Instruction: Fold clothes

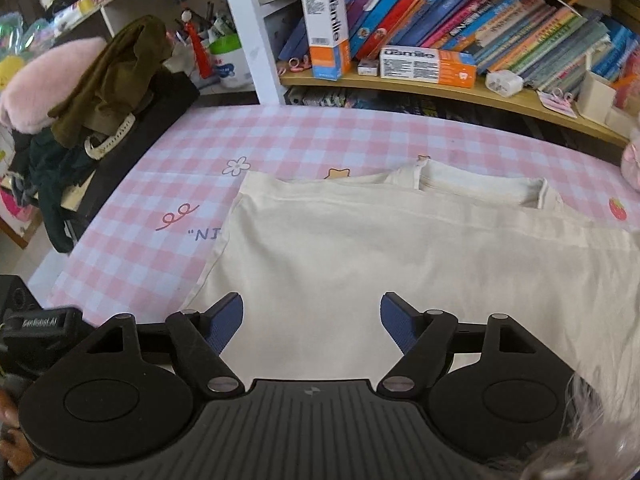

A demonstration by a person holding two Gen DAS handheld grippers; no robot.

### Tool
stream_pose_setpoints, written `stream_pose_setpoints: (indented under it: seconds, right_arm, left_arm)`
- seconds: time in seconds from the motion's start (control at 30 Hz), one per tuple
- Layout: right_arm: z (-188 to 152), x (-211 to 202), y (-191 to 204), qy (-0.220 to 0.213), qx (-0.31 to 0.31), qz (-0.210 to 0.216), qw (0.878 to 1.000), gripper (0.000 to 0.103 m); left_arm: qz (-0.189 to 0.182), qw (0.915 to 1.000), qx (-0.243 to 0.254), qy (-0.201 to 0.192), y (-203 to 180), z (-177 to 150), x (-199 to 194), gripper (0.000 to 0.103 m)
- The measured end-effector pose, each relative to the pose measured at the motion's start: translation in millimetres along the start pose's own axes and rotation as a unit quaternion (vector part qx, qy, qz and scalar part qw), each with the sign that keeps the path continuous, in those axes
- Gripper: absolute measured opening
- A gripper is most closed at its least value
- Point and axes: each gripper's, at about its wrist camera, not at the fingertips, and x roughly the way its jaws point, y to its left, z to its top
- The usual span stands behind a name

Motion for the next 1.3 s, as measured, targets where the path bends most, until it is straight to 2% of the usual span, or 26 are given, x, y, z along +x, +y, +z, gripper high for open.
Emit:
stream_pose_setpoints:
  seconds: [0.07, 0.27, 0.4, 0.5, 0.67, 0.77, 0.9, 1.0, 1.1, 1.3]
  right_arm:
    - [5, 6, 5, 0.005, -0.011, -0.002, 1.0, 0.077]
    - [22, 27, 19, 0.026, -0.043, -0.01, 0.999, 0.081]
    - [33, 43, 26, 0.043, -0.058, -0.017, 0.997, 0.084]
    - [43, 56, 33, 0.056, -0.066, -0.02, 0.996, 0.085]
    - [62, 77, 44, 0.077, -0.072, -0.009, 0.994, 0.085]
    - [76, 92, 53, 0.101, -0.05, 0.014, 0.994, 0.085]
    - [91, 114, 79, 0.124, -0.073, 0.004, 0.99, 0.085]
    - [95, 127, 96, 0.142, -0.106, -0.015, 0.984, 0.082]
    - [94, 140, 112, 0.165, -0.158, -0.028, 0.973, 0.082]
    - [83, 166, 139, 0.216, -0.259, -0.071, 0.939, 0.082]
  left_arm:
    - [0.015, 0.9999, 0.007, 0.0, -1, -3, 0, 0.061]
    - [0.013, 0.9999, 0.007, -0.005, 1, -6, 0, 0.061]
    - [0.026, 0.9994, 0.02, -0.013, -2, -8, 0, 0.057]
    - [0.037, 0.9987, 0.03, -0.019, -5, -10, 0, 0.046]
    - [0.053, 0.9971, 0.047, -0.028, -9, -13, 0, 0.014]
    - [0.063, 0.9957, 0.058, -0.034, -12, -15, 0, 0.011]
    - [0.055, 0.9871, 0.145, -0.04, -42, -25, 1, 0.011]
    - [0.046, 0.98, 0.189, -0.039, -58, -30, 5, 0.011]
    - [0.038, 0.9762, 0.21, -0.037, -66, -31, 8, 0.011]
    - [0.034, 0.9735, 0.224, -0.03, -72, -29, 15, 0.009]
